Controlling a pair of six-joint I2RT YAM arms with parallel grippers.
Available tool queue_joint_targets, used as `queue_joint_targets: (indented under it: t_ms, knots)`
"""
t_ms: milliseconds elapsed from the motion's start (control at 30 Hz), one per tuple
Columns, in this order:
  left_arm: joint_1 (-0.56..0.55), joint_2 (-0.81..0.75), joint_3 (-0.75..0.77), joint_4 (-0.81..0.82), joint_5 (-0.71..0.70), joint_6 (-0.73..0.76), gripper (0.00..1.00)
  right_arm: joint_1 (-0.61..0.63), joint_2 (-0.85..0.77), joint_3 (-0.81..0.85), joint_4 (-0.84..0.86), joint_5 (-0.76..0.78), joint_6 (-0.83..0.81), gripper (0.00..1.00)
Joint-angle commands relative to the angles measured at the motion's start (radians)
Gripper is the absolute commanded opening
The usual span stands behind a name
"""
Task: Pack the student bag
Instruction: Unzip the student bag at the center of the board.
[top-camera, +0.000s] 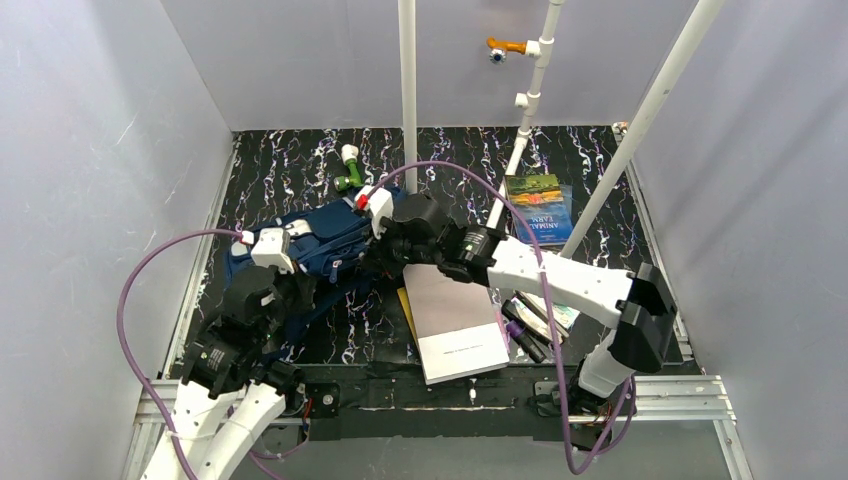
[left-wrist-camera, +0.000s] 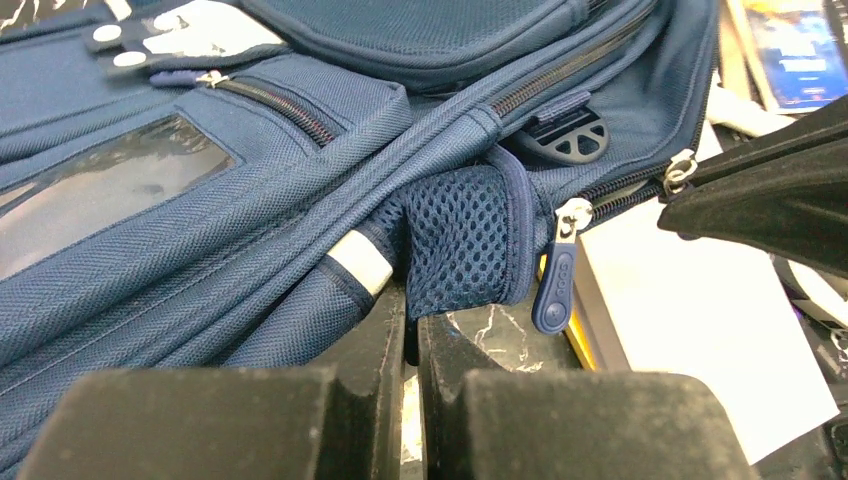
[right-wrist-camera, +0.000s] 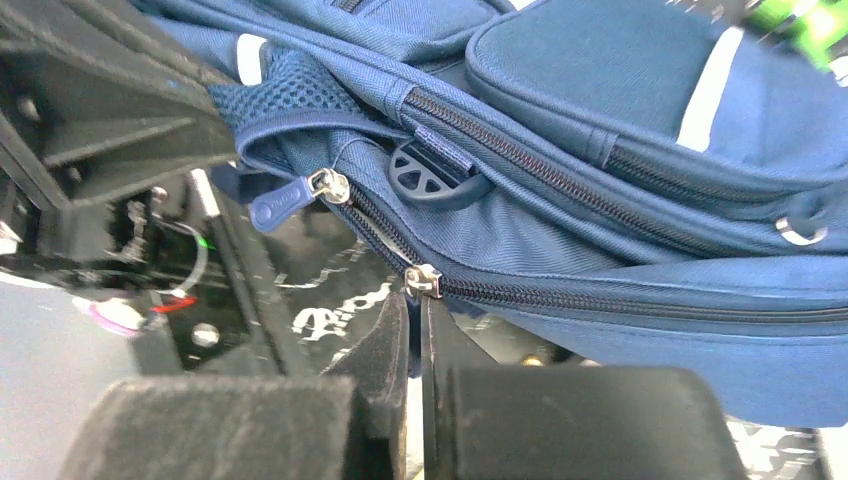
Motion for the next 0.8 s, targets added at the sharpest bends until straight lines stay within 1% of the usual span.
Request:
queue_joint_targets:
  t_ms: [0, 67, 200, 333, 400, 433, 467, 500, 533, 567, 633, 667, 700, 733, 767]
  knots:
    - [0.025, -0.043, -0.025, -0.010, -0.260, 0.084, 0.00, -0.054, -0.119, -0.036, -0.199, 0.318, -0.351, 0.01]
    - [0.025, -0.064, -0.031, 0.003, -0.265, 0.101, 0.00, -0.058, -0.122, -0.056, -0.178, 0.398, -0.335, 0.01]
    - [0.025, -0.065, -0.021, -0.001, -0.260, 0.137, 0.00, -0.057, -0.131, -0.100, -0.161, 0.388, -0.334, 0.01]
    - [0.025, -0.054, -0.007, -0.018, -0.279, 0.160, 0.00, -0.060, -0.120, -0.100, -0.196, 0.493, -0.358, 0.01]
    - [0.025, -0.055, -0.003, -0.019, -0.295, 0.173, 0.00, -0.084, -0.121, -0.092, -0.208, 0.512, -0.315, 0.01]
    - [0.025, -0.058, -0.002, -0.018, -0.306, 0.179, 0.00, -0.125, -0.123, -0.080, -0.231, 0.456, -0.258, 0.01]
    - [0.025, -0.060, -0.002, -0.014, -0.310, 0.185, 0.00, -0.187, -0.126, -0.071, -0.244, 0.314, -0.181, 0.01]
    - [0.025, -0.060, 0.000, -0.013, -0.308, 0.189, 0.00, -0.253, -0.135, -0.083, -0.218, 0.125, -0.099, 0.01]
    - [0.025, -0.059, 0.003, -0.013, -0.301, 0.189, 0.00, -0.305, -0.153, -0.124, -0.148, -0.077, -0.016, 0.01]
    - [0.025, -0.059, 0.004, -0.013, -0.290, 0.185, 0.00, -0.330, -0.171, -0.178, -0.056, -0.218, 0.066, 0.01]
    - [0.025, -0.061, 0.005, -0.009, -0.255, 0.175, 0.00, -0.343, -0.197, -0.299, 0.134, -0.393, 0.232, 0.01]
    - [0.025, -0.062, 0.003, -0.006, -0.231, 0.170, 0.00, -0.348, -0.196, -0.342, 0.256, -0.453, 0.319, 0.01]
    - [0.025, -0.065, 0.001, -0.002, -0.214, 0.168, 0.00, -0.355, -0.181, -0.370, 0.347, -0.521, 0.442, 0.01]
    - [0.025, -0.067, -0.001, 0.001, -0.205, 0.170, 0.00, -0.363, -0.160, -0.393, 0.460, -0.590, 0.533, 0.01]
    - [0.025, -0.068, -0.001, 0.001, -0.206, 0.172, 0.00, -0.374, -0.139, -0.403, 0.536, -0.632, 0.597, 0.01]
